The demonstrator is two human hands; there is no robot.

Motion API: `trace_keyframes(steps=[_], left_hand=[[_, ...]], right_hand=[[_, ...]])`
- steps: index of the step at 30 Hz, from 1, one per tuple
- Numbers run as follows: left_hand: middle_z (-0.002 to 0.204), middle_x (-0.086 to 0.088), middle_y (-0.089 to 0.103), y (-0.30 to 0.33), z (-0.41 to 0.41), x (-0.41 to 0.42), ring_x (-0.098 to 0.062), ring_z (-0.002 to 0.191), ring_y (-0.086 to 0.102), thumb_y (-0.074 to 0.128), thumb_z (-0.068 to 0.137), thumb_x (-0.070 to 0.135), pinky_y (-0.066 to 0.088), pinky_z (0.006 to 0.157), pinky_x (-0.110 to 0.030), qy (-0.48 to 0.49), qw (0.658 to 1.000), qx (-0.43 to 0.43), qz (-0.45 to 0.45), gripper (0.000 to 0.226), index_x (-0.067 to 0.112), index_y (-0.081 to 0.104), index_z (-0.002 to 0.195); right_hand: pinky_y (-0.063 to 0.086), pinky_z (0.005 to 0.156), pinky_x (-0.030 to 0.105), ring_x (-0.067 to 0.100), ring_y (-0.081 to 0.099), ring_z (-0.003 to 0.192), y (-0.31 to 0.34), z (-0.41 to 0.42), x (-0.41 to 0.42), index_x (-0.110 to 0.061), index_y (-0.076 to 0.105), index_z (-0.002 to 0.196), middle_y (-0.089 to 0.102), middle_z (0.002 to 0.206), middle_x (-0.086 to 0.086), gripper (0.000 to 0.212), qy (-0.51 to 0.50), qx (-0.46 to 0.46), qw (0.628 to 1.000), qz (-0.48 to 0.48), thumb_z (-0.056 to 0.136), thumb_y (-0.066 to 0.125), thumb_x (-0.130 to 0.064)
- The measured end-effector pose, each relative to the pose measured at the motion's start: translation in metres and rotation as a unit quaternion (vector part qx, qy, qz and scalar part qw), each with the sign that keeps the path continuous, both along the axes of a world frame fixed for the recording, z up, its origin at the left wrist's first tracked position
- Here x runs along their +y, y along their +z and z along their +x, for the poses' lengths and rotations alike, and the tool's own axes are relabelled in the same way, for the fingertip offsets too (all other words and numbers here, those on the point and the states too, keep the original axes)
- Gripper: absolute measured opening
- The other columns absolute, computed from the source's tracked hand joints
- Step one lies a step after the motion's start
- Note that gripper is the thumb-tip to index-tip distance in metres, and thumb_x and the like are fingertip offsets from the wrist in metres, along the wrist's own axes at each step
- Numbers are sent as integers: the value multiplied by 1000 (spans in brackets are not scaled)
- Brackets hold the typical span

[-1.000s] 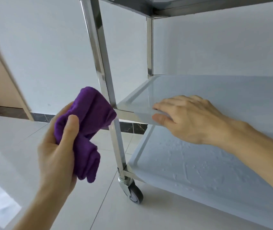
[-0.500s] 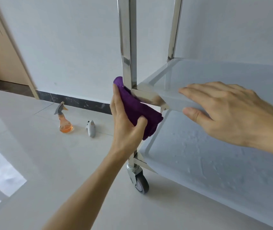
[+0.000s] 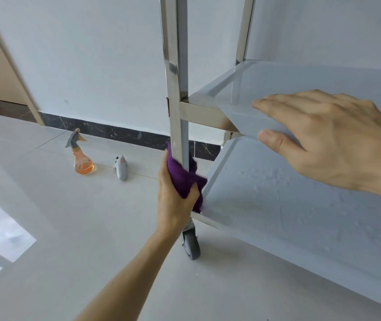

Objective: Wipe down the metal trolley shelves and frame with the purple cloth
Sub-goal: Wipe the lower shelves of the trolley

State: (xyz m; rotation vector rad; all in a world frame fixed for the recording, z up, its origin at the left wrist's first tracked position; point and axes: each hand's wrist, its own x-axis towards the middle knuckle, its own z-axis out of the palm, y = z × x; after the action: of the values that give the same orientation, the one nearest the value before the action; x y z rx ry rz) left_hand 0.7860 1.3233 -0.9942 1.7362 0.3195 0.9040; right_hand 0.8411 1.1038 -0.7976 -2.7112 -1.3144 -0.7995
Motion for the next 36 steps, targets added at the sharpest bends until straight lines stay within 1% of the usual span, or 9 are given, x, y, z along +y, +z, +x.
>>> trace_keyframes(steps=[2, 4, 8, 13, 18, 22, 26, 30, 36], left_hand=[[111, 6, 69, -22, -6, -3, -22, 96, 70, 61, 82, -2, 60, 76, -49, -58, 993, 26, -101, 75, 42, 35, 137], [103, 9, 70, -19, -4, -1, -19, 89, 71, 62, 83, -1, 61, 73, -45, -47, 992, 37, -112, 68, 35, 39, 135], [131, 8, 55, 38, 6, -2, -14, 120, 56, 71, 77, 17, 50, 100, -41, 11, 999, -29, -22, 79, 33, 33, 144], [145, 19, 42, 91, 24, 9, -4, 133, 42, 78, 76, 29, 43, 107, -30, 54, 986, -147, 47, 91, 33, 25, 149], [133, 22, 52, 27, 17, 10, -2, 121, 52, 78, 77, 19, 50, 94, -21, -9, 999, -37, 11, 87, 43, 27, 143], [110, 8, 65, -21, -2, 12, -23, 100, 67, 68, 86, 3, 58, 69, -28, -91, 992, 30, -81, 63, 30, 43, 137], [131, 17, 59, -8, -25, 3, -18, 114, 63, 60, 93, 5, 58, 80, -36, -74, 995, -16, -70, 58, 23, 40, 145], [129, 25, 60, 13, -57, -14, 7, 104, 64, 52, 92, -12, 53, 66, -9, -96, 992, -81, -22, 68, 29, 37, 144], [126, 28, 60, 25, -78, -13, 9, 106, 61, 58, 89, -11, 49, 68, -5, -179, 980, -9, 87, 80, 40, 35, 145]], right_hand=[[45, 87, 48, 25, 51, 125, 1, 0, 1, -30, 42, 140, 52, 141, -13, 48, -9, 15, 1000, -6, 100, 29, -53], [43, 91, 47, 25, 48, 128, 3, -1, 2, -31, 39, 142, 49, 143, -14, 52, -15, 29, 999, -15, 97, 29, -54], [42, 90, 46, 25, 47, 128, 5, -2, 2, -31, 38, 143, 49, 142, -14, 51, -15, 34, 999, -18, 97, 29, -53], [42, 91, 47, 25, 48, 127, 5, -1, 3, -31, 41, 141, 50, 142, -13, 51, -10, 37, 999, -10, 97, 30, -52], [40, 93, 46, 23, 45, 130, 5, 3, 4, -32, 36, 143, 45, 147, -16, 52, -17, 33, 999, -24, 97, 27, -55], [38, 97, 46, 23, 43, 132, 7, 6, 4, -34, 34, 144, 43, 148, -16, 53, -24, 39, 998, -32, 96, 24, -56], [38, 96, 45, 24, 44, 131, 4, 6, 5, -30, 35, 143, 45, 147, -13, 51, -11, 21, 999, -32, 98, 28, -53], [28, 112, 49, 28, 33, 142, 4, 5, 0, -15, 40, 146, 42, 152, 3, 53, 33, -60, 997, -31, 102, 38, -43], [43, 101, 51, 39, 57, 121, -15, -11, -27, 0, 67, 116, 64, 125, 18, 29, 233, -228, 945, 11, 93, 48, -5]])
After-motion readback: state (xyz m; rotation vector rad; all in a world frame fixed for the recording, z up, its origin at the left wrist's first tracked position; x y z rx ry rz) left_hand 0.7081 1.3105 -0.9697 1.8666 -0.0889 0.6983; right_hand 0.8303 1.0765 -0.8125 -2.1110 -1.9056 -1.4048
